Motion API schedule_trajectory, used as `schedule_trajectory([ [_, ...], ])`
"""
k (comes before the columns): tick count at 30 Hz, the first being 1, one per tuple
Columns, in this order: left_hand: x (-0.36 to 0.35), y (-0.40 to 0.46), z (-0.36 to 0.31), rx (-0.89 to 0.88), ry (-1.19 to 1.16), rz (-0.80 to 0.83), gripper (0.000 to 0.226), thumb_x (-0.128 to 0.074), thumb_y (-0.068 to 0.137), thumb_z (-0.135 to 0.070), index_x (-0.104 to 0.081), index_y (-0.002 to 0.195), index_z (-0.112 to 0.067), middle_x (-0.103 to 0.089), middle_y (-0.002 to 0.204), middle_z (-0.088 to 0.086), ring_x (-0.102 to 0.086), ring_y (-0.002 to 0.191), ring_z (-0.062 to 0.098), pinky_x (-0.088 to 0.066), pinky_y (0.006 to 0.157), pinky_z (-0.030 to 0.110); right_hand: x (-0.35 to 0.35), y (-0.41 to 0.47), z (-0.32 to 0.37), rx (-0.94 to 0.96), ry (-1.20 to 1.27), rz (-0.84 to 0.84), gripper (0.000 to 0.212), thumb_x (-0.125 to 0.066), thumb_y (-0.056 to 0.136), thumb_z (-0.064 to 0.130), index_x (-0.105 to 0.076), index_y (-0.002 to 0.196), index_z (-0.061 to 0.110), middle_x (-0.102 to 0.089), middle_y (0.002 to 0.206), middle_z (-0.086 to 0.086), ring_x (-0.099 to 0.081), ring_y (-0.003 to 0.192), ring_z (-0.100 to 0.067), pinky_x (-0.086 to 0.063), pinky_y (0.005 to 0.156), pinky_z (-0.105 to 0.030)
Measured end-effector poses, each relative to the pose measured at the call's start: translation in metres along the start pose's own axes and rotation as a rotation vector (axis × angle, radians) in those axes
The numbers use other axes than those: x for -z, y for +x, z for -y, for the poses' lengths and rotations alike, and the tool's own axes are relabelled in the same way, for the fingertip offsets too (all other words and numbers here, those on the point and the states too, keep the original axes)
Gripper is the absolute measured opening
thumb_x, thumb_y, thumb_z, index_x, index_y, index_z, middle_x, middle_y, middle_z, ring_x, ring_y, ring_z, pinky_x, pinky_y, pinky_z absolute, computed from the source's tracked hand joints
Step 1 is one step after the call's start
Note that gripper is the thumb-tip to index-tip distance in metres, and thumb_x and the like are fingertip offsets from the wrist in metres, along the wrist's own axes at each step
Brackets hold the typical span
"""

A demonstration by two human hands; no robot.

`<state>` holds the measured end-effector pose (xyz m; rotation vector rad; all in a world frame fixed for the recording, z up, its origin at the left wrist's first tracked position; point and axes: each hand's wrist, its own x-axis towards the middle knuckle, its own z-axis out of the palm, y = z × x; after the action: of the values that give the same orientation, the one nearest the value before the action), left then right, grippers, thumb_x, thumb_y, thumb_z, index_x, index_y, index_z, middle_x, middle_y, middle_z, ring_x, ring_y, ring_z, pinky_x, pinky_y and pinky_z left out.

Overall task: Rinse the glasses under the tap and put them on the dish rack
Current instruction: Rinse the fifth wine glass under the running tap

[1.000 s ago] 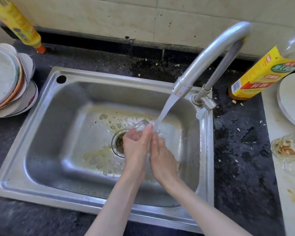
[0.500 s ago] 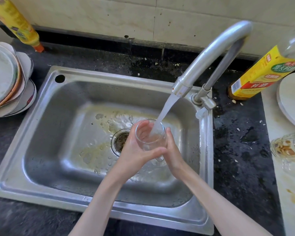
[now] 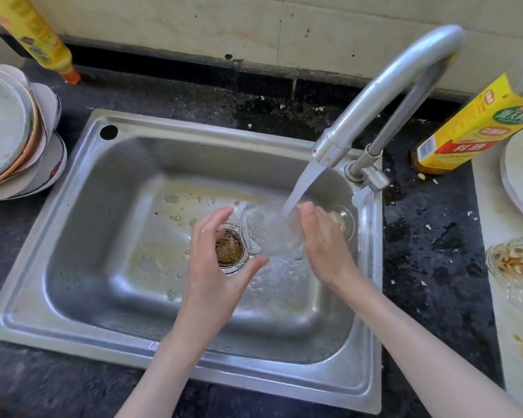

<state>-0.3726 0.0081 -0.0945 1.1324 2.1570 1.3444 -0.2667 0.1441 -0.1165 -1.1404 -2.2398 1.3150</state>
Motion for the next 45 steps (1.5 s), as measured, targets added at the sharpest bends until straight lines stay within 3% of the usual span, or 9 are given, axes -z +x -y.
schedule_trajectory([
  [7,0.001,0.008,-0.021,-0.480,0.248,0.033,0.014,-0.063,0.085,-0.008,-0.065,0.099,-0.008,-0.062,0.100,0.004,-0.058,0.096,0.019,-0.048,0.084,0.032,0.012,-0.004,-0.002,-0.180,0.501,0.078,0.068,-0.016,0.094,0.052,-0.069,0.107,0.011,-0.072,0.104,-0.001,-0.064,0.104,-0.010,-0.047,0.097,-0.030],
  [10,0.002,0.012,-0.025,-0.500,0.336,0.240,0.020,-0.053,0.087,-0.012,-0.062,0.105,-0.013,-0.067,0.097,0.001,-0.061,0.089,0.018,-0.049,0.075,0.032,0.011,-0.005,-0.007,-0.178,0.512,0.080,0.062,-0.020,0.095,0.051,-0.070,0.097,0.014,-0.073,0.095,0.003,-0.066,0.097,-0.007,-0.048,0.086,-0.018],
  [16,-0.003,0.019,-0.018,-0.587,0.489,0.646,0.060,-0.061,0.061,0.010,-0.065,0.113,-0.019,-0.069,0.091,-0.006,-0.062,0.086,0.019,-0.050,0.067,0.025,0.010,-0.002,-0.006,-0.124,0.299,0.192,0.083,-0.028,0.084,0.071,-0.057,0.068,-0.005,-0.058,0.063,-0.008,-0.055,0.067,-0.023,-0.045,0.080,-0.045],
  [24,-0.003,0.024,-0.025,-0.077,0.137,0.320,0.010,-0.068,0.072,-0.018,-0.060,0.072,-0.023,-0.056,0.069,-0.020,-0.052,0.072,-0.002,-0.041,0.066,0.014,0.013,-0.017,-0.008,-0.082,0.320,0.266,0.062,-0.026,0.076,0.081,-0.052,0.111,0.036,-0.061,0.098,0.029,-0.055,0.095,0.012,-0.041,0.087,-0.012],
  [31,0.009,0.038,-0.031,-0.136,0.359,0.899,0.031,-0.059,0.088,-0.011,-0.067,0.109,-0.031,-0.066,0.104,-0.010,-0.057,0.097,0.008,-0.043,0.086,0.024,0.009,-0.008,-0.008,-0.177,0.426,0.406,0.067,-0.023,0.085,0.070,-0.067,0.079,0.020,-0.057,0.054,0.014,-0.052,0.053,0.001,-0.039,0.058,-0.019],
  [34,0.004,0.037,-0.037,0.011,0.252,0.656,0.015,-0.072,0.079,-0.013,-0.073,0.085,-0.026,-0.067,0.080,-0.016,-0.060,0.082,0.004,-0.046,0.079,0.022,0.007,-0.012,-0.011,-0.205,0.478,0.390,0.094,-0.017,0.079,0.080,-0.060,0.086,-0.003,-0.051,0.054,0.012,-0.044,0.050,0.000,-0.036,0.052,-0.014],
  [38,-0.004,0.035,-0.035,0.019,0.191,0.442,0.033,-0.080,0.069,-0.022,-0.050,0.062,-0.031,-0.058,0.068,-0.015,-0.053,0.074,0.002,-0.045,0.072,0.029,-0.002,-0.022,-0.011,-0.153,0.474,0.190,0.084,-0.026,0.067,0.089,-0.053,0.108,0.020,-0.053,0.077,0.026,-0.048,0.066,0.008,-0.040,0.061,-0.010],
  [42,0.001,0.038,-0.033,-0.187,0.348,0.886,0.024,-0.065,0.084,-0.014,-0.066,0.105,-0.025,-0.061,0.117,-0.010,-0.048,0.110,0.006,-0.037,0.097,0.030,-0.004,-0.019,-0.011,-0.285,0.517,0.333,0.096,-0.030,0.068,0.090,-0.063,0.104,0.006,-0.062,0.090,-0.028,-0.058,0.079,-0.043,-0.050,0.071,-0.046],
  [45,0.000,0.043,-0.031,-0.206,0.557,1.036,0.031,-0.058,0.086,-0.010,-0.065,0.110,-0.029,-0.062,0.117,-0.005,-0.056,0.109,0.019,-0.045,0.088,0.033,0.002,-0.013,-0.007,-0.375,0.529,0.481,0.085,-0.017,0.082,0.079,-0.073,0.087,0.015,-0.062,0.068,-0.021,-0.052,0.058,-0.027,-0.041,0.056,-0.024],
])
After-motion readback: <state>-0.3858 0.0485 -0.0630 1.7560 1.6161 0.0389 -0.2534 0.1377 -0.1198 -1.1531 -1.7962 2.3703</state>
